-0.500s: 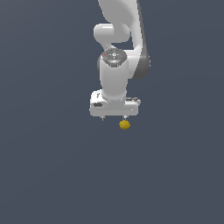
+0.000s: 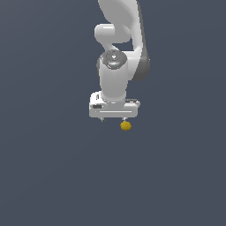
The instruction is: Pick up the object and move it to a goal position.
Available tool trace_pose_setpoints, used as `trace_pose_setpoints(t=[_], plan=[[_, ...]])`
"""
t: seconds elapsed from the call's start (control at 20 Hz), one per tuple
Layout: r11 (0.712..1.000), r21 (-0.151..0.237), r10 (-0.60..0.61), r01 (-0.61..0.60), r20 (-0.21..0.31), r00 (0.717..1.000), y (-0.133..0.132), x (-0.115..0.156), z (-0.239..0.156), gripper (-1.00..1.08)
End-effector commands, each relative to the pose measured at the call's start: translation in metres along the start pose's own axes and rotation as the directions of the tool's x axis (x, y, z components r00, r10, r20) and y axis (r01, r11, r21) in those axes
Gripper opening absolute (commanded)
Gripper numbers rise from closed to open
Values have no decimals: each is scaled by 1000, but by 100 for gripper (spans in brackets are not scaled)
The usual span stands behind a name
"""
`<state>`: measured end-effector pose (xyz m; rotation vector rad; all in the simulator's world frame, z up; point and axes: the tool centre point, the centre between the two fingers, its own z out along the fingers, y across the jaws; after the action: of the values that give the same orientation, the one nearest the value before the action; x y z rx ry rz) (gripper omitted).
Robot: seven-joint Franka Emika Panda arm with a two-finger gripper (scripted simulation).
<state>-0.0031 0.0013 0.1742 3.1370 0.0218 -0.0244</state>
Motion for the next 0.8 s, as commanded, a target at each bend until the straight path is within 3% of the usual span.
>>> trace_pose_setpoints(t=[0.0, 0.35, 0.75], plan=[[1000, -5, 2, -2, 4, 1000, 3, 0, 0, 100], [1000, -4, -21, 21, 2, 1000, 0, -1, 3, 100], [988, -8, -153, 153, 1, 988, -14, -9, 23, 100]])
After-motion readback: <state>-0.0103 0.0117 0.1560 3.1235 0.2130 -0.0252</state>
